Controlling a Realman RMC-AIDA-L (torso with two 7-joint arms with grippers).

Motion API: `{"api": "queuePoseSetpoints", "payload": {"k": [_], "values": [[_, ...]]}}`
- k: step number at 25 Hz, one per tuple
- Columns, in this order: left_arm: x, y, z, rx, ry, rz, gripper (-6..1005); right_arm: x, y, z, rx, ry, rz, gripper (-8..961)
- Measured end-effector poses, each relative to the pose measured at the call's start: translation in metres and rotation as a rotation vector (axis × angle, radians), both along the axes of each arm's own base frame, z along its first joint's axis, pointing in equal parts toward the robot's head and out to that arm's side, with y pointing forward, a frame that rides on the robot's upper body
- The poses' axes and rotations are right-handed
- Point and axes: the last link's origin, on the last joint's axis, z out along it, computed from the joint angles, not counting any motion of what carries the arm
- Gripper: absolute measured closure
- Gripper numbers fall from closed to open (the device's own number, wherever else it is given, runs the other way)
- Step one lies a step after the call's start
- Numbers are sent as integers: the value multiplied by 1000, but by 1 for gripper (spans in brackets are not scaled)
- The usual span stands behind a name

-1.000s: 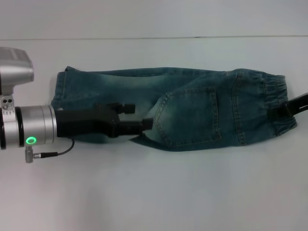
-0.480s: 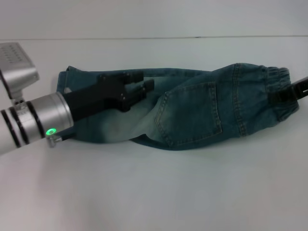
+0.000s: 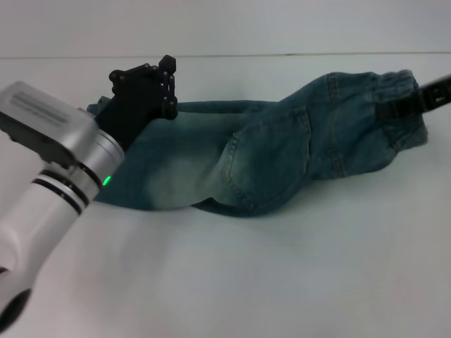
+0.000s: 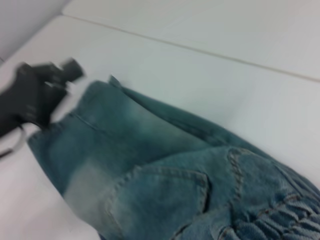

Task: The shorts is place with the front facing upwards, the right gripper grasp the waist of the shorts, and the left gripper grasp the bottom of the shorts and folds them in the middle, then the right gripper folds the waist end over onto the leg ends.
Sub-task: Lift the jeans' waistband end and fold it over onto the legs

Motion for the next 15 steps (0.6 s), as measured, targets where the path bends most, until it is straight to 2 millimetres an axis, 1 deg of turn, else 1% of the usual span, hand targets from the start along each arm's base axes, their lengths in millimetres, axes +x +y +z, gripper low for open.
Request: {"api": "queuePoseSetpoints", "payload": {"k": [3, 5, 6, 10, 15], "values": [[3, 1, -13, 67, 126, 41, 949, -14, 3, 3, 4, 23, 23, 842], [6, 0, -22, 80, 203, 56, 1002, -23, 5, 4, 3, 35, 39, 842], [9, -1, -28, 83, 252, 58, 1001, -28, 6, 4, 2, 39, 46, 843], [19, -5, -44, 73, 358, 49, 999, -45, 12, 4, -1, 47, 76, 847], [23, -10, -61, 21, 449, 52, 999, -70, 12, 4, -20, 98, 127, 847]]}}
